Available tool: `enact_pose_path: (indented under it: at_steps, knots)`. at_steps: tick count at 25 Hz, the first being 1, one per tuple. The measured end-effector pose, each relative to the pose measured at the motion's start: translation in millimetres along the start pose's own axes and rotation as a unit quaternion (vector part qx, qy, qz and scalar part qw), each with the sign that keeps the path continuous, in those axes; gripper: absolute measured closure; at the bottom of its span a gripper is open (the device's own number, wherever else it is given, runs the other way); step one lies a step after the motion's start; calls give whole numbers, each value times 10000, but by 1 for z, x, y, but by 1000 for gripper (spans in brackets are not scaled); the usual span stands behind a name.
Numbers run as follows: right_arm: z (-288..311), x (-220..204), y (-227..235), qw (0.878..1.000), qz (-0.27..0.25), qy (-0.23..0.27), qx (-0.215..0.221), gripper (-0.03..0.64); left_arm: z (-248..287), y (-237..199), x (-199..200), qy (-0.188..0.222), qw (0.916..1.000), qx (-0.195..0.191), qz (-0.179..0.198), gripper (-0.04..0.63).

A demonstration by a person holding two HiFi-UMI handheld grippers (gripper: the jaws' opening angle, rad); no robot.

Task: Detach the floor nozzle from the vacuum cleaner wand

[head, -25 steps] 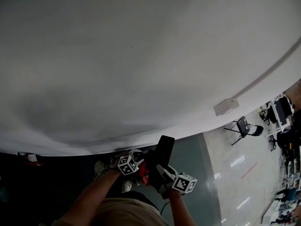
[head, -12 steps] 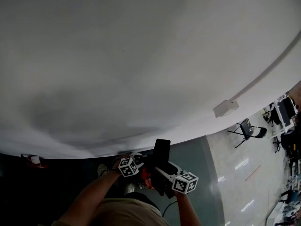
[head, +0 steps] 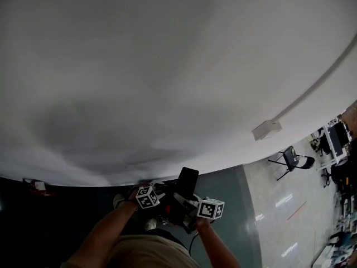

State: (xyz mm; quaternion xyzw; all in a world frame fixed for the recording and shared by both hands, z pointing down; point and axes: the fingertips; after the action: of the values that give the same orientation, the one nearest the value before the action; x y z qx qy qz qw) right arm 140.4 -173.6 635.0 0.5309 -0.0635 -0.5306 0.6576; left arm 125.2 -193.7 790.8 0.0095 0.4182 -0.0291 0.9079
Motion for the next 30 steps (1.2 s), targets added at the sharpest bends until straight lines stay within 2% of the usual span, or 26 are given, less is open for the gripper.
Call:
enact_pose_path:
  at_steps: [2,3,4,6,7,8,9,11,13,14,15,16,17,18,19,20,21,23,24,25,26,28,29,30]
  knots:
    - [0,3,-3,9997,-109,-31,-196,393,-1,-1,1,56,10000,21,-7,446]
    - [0,5,-4,9978,-364,-159,-524,393,-1,-2,2,55,10000,49,-16,446]
    - [-1,6,-5,9918,-763,-332,-973,393,0,-2,3,35,10000,87,-27,446]
    - [-2,10,-13,9668,-1695,-651,-1801,391,2,-3,6,-7,9999,161,-49,446]
    - [-2,10,-15,9583,-1948,-710,-1966,391,3,-3,6,-18,9998,186,-59,446]
    - [-3,10,-15,9598,-1940,-673,-1914,391,4,-2,6,-14,9998,194,-59,446]
    - [-5,9,-14,9689,-1719,-557,-1691,391,3,-1,5,4,9998,174,-39,446]
    - [-11,7,-7,9905,-964,-204,-959,391,3,4,6,44,9999,58,78,446]
    - [-18,4,1,9989,-335,99,-314,393,5,9,9,51,9998,-61,208,448]
    - [-22,3,3,9991,-290,144,-262,391,7,12,11,51,9997,-85,238,448]
    - [-25,4,2,9976,-497,87,-477,391,9,13,13,49,9997,-74,239,448]
    - [-28,6,0,9914,-930,-65,-924,391,11,14,15,41,9998,-36,215,448]
    - [-29,8,-4,9773,-1494,-271,-1478,391,13,13,17,26,9998,11,173,448]
    - [-28,10,-8,9575,-2051,-474,-1970,391,15,12,19,12,9999,54,125,447]
    - [-27,11,-11,9420,-2421,-609,-2244,391,15,10,19,8,9999,85,81,446]
    - [-25,11,-12,9408,-2472,-633,-2231,391,14,10,17,16,9999,94,63,445]
    - [-25,11,-11,9535,-2212,-549,-1972,391,12,10,15,36,9999,71,85,445]
    - [-30,9,-5,9836,-1320,-227,-1207,391,10,15,14,77,9997,-50,215,446]
    - [-33,8,-2,9889,-1077,-112,-1020,391,10,18,15,97,9996,-108,252,446]
    - [-35,7,-2,9866,-1181,-100,-1121,391,12,21,16,135,9996,-144,222,448]
    - [-37,6,-5,9750,-1641,-211,-1482,391,14,22,17,189,9996,-156,132,446]
    - [-36,5,-15,9260,-2910,-609,-2326,391,16,21,19,273,9995,-134,-58,443]
    - [-35,4,-19,9079,-3270,-757,-2512,391,16,21,19,287,9995,-130,-84,442]
    - [-35,2,-20,9040,-3363,-826,-2509,391,14,23,18,284,9995,-149,-54,442]
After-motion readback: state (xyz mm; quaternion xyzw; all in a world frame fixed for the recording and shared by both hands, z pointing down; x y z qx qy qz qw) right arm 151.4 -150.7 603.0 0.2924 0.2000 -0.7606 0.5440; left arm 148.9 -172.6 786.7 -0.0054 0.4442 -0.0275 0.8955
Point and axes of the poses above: the fingertips, and each gripper's own axes: z forward along the fingers, y to its right, x out of its top, and after that the axes turned 5 degrees about -x, right-handed
